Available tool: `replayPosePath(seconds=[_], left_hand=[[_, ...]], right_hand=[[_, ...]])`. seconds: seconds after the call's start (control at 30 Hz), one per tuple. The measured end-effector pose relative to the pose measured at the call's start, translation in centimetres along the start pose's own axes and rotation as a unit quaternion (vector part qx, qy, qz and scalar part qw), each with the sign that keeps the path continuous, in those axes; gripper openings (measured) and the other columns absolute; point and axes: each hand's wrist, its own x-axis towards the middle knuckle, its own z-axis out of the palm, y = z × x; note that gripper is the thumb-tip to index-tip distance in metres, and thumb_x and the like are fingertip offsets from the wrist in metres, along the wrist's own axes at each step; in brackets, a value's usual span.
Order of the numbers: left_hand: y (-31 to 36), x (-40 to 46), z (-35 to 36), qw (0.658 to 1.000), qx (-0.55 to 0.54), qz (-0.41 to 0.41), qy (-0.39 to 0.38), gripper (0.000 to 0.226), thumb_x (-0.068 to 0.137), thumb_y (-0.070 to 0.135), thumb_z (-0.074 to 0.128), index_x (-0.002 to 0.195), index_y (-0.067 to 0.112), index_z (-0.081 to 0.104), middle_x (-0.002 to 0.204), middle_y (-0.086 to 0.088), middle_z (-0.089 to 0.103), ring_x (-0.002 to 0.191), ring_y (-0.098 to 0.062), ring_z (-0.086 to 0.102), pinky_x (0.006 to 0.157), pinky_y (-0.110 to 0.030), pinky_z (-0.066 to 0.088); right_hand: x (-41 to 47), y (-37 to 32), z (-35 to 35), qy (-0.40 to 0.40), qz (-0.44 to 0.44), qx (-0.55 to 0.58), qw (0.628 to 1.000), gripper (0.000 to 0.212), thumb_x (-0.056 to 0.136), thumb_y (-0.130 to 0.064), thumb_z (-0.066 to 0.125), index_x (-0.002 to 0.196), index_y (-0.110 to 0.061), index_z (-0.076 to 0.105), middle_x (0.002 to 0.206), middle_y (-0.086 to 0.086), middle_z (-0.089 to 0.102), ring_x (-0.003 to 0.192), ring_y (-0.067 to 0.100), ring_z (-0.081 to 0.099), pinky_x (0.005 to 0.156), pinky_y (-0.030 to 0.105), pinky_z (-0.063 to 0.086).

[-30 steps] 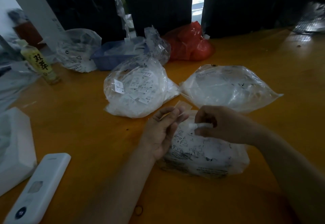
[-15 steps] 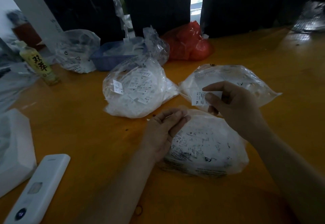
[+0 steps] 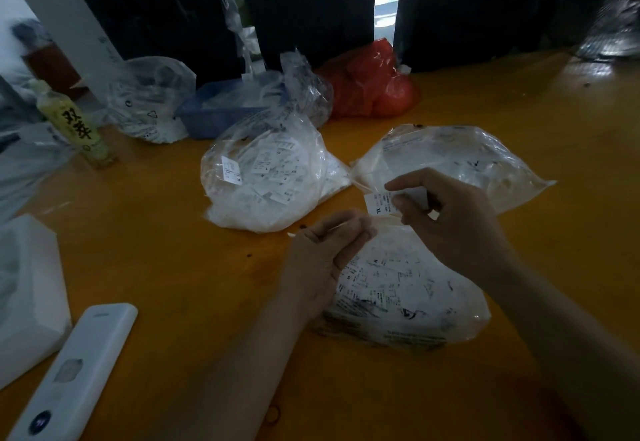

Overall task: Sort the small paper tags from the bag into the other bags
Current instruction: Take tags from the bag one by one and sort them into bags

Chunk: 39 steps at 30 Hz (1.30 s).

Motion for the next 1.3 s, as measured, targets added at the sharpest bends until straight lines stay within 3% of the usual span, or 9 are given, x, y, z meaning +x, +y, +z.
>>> replayPosePath(seconds=[0.1, 0.17, 0.4, 0.53, 0.63, 0.73, 0.97, 1.13, 1.3], left_hand=[[-0.28, -0.02, 0.06, 0.998, 0.051, 0.023, -0.002, 0.026, 0.079, 0.012, 0.078, 0.102, -0.001, 0.079, 0.103, -0.022, 0.076, 0.098, -0.028, 0.076, 0.083, -0.024, 0.061], [-0.46, 0.01, 0.12, 0.998, 0.059, 0.024, 0.016, 0.036, 0.078, 0.013, 0.078, 0.108, -0.006, 0.076, 0.103, -0.023, 0.076, 0.096, -0.027, 0.076, 0.082, -0.025, 0.061], [-0.41, -0.09, 0.05, 0.998, 0.062, 0.028, 0.011, 0.044, 0.083, 0.01, 0.075, 0.119, -0.016, 0.067, 0.105, -0.024, 0.076, 0.094, -0.025, 0.077, 0.083, -0.024, 0.061], [-0.51, -0.19, 0.04, 0.997, 0.067, 0.03, 0.013, 0.046, 0.081, 0.013, 0.077, 0.119, -0.013, 0.068, 0.111, -0.026, 0.075, 0.102, -0.029, 0.076, 0.085, -0.024, 0.06], [-0.54, -0.24, -0.03, 0.997, 0.072, 0.029, 0.009, 0.048, 0.078, 0.014, 0.081, 0.118, -0.008, 0.069, 0.113, -0.026, 0.075, 0.106, -0.032, 0.075, 0.086, -0.025, 0.061], [-0.61, -0.18, -0.06, 0.996, 0.082, 0.029, 0.004, 0.045, 0.077, 0.013, 0.083, 0.116, -0.006, 0.072, 0.112, -0.025, 0.076, 0.107, -0.034, 0.075, 0.088, -0.027, 0.061], [-0.56, -0.31, 0.0, 0.995, 0.098, 0.031, -0.003, 0.041, 0.074, 0.014, 0.086, 0.111, 0.0, 0.076, 0.112, -0.024, 0.076, 0.107, -0.032, 0.075, 0.089, -0.027, 0.06], [-0.46, -0.56, 0.24, 0.993, 0.114, 0.033, -0.01, 0.027, 0.071, 0.018, 0.088, 0.098, 0.015, 0.084, 0.112, -0.02, 0.077, 0.107, -0.029, 0.076, 0.088, -0.025, 0.06], [-0.24, -0.78, 0.45, 0.991, 0.13, 0.034, -0.012, 0.036, 0.067, 0.026, 0.098, 0.1, 0.019, 0.084, 0.113, -0.017, 0.078, 0.112, -0.028, 0.074, 0.091, -0.026, 0.059]], right_hand=[[-0.03, -0.03, 0.14, -0.005, -0.023, -0.027, 0.999, 0.018, 0.095, -0.014, 0.069, 0.112, -0.019, 0.071, 0.092, -0.015, 0.065, 0.078, 0.003, 0.068, 0.068, 0.009, 0.051], [-0.05, -0.03, 0.23, -0.008, -0.028, -0.033, 0.999, 0.018, 0.095, -0.012, 0.069, 0.112, -0.018, 0.071, 0.092, -0.016, 0.063, 0.076, -0.001, 0.065, 0.068, 0.004, 0.047], [-0.07, 0.0, 0.0, 0.02, -0.034, -0.012, 0.999, 0.017, 0.096, -0.021, 0.065, 0.112, -0.019, 0.07, 0.093, -0.019, 0.063, 0.08, 0.003, 0.07, 0.069, 0.025, 0.06], [-0.23, -0.05, 0.13, 0.002, -0.056, 0.002, 0.998, 0.017, 0.096, -0.02, 0.066, 0.112, -0.02, 0.07, 0.095, -0.027, 0.06, 0.082, -0.004, 0.068, 0.071, 0.017, 0.056], [-0.28, 0.08, 0.47, 0.001, -0.07, -0.014, 0.997, 0.017, 0.095, -0.012, 0.069, 0.111, -0.018, 0.071, 0.096, -0.019, 0.063, 0.079, -0.008, 0.063, 0.074, 0.006, 0.049], [-0.28, 0.23, 0.62, 0.004, -0.08, -0.042, 0.996, 0.016, 0.095, -0.008, 0.068, 0.11, -0.014, 0.071, 0.099, -0.007, 0.067, 0.083, -0.002, 0.058, 0.075, 0.0, 0.044], [-0.26, 0.38, 0.57, 0.008, -0.092, -0.059, 0.994, 0.015, 0.096, -0.012, 0.064, 0.11, -0.012, 0.072, 0.102, -0.001, 0.071, 0.078, 0.003, 0.06, 0.074, 0.005, 0.046], [-0.24, 0.33, 0.61, 0.003, -0.095, -0.061, 0.994, 0.016, 0.097, -0.012, 0.063, 0.11, -0.01, 0.072, 0.102, 0.002, 0.071, 0.077, 0.008, 0.063, 0.073, 0.008, 0.048], [-0.3, 0.23, 0.61, -0.004, -0.098, -0.068, 0.993, 0.018, 0.098, -0.016, 0.061, 0.112, -0.01, 0.072, 0.103, 0.002, 0.071, 0.078, 0.014, 0.068, 0.07, 0.024, 0.057]])
